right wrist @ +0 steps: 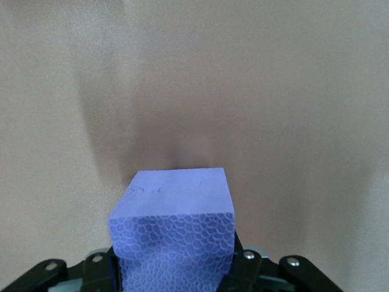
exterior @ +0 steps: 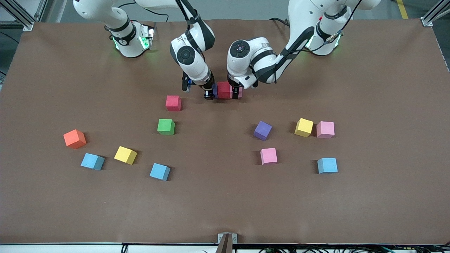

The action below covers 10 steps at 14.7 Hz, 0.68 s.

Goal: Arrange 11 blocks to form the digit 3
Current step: 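Open both grippers and lift them away from the cube row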

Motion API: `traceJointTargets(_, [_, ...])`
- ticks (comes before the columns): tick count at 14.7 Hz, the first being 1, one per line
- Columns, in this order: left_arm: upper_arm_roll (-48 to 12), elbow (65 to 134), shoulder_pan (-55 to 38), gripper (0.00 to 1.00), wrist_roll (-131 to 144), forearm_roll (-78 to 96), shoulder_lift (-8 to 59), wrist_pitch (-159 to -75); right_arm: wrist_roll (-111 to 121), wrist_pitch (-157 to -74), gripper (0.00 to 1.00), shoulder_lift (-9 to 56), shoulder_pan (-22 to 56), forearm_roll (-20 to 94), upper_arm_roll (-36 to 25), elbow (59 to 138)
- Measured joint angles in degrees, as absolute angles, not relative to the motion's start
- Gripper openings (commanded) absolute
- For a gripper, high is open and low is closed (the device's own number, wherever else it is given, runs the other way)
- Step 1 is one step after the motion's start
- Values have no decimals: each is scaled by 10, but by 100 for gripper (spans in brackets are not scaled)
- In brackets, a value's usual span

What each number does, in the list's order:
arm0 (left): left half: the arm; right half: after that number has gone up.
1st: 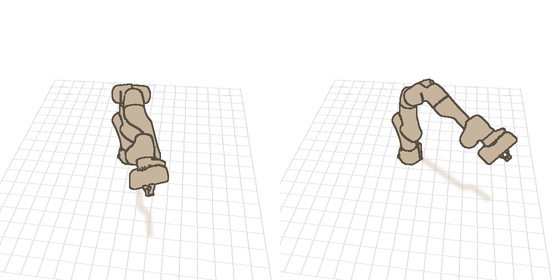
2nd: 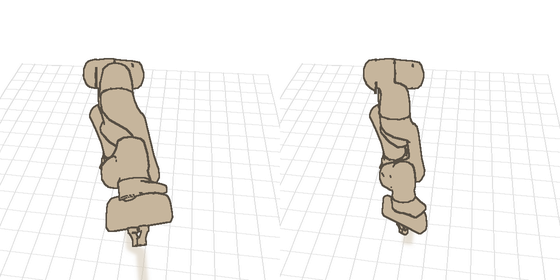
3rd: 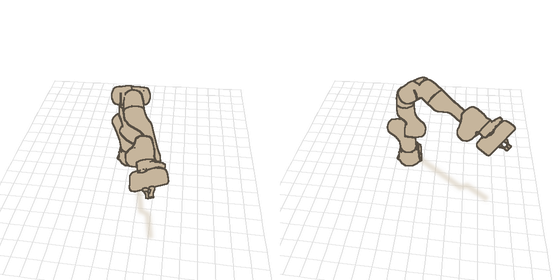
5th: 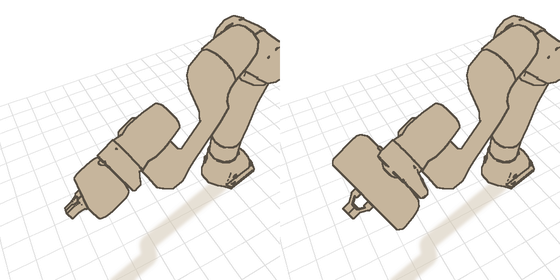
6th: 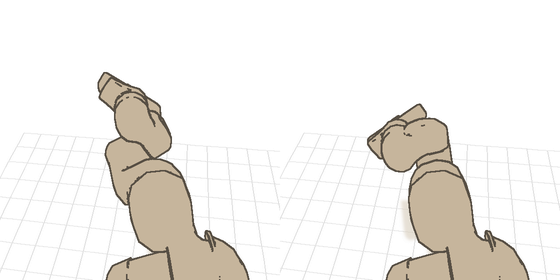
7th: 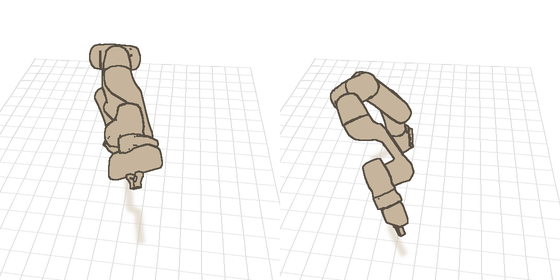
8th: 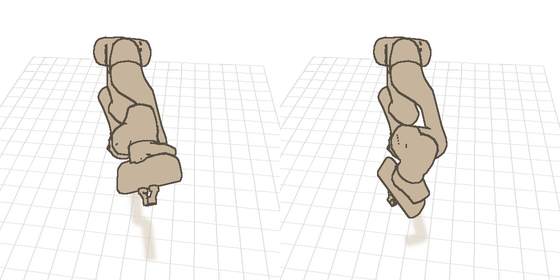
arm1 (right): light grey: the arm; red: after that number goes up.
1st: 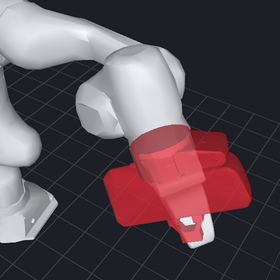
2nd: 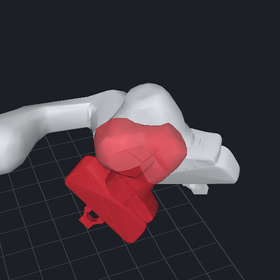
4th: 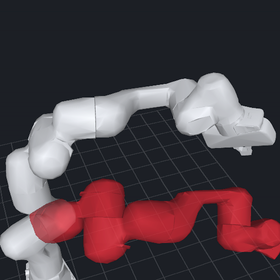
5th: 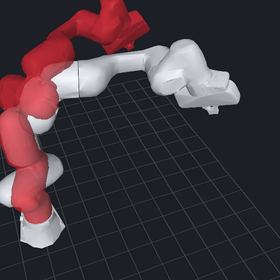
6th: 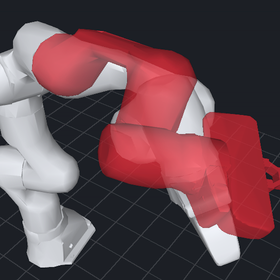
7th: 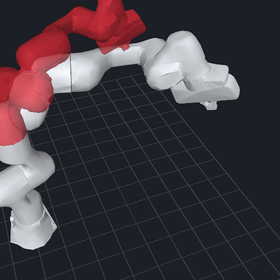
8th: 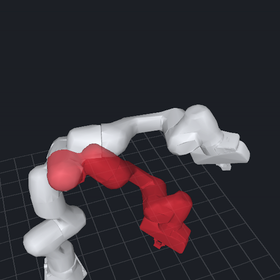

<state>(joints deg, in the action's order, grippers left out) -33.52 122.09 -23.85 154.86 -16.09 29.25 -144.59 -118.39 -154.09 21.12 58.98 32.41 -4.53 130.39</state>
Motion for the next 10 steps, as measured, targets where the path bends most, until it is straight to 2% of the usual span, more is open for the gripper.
traceJointTargets(2, [-336,1220,-240,100,1549,-161,292,-1443,-1185,-1541,0,211,590,324,-45,1304])
traceJointTargets(3, [-336,1219,-241,100,1549,-161,293,-1439,-1185,-1541,7,211,590,324,-45,1304])
traceJointTargets(4, [-336,1217,-242,100,1549,-161,292,-1434,-1185,-1541,54,211,590,324,-45,1304])
traceJointTargets(5, [-336,1214,-242,100,1549,-161,292,-1430,-1186,-1541,86,211,590,324,-45,1304])
traceJointTargets(6, [-336,1212,-242,100,1549,-161,292,-1428,-1186,-1540,100,211,590,324,-45,1304])
traceJointTargets(10, [-336,1206,-242,100,1549,-161,292,-1427,-1186,-1516,100,204,589,314,-47,1303])
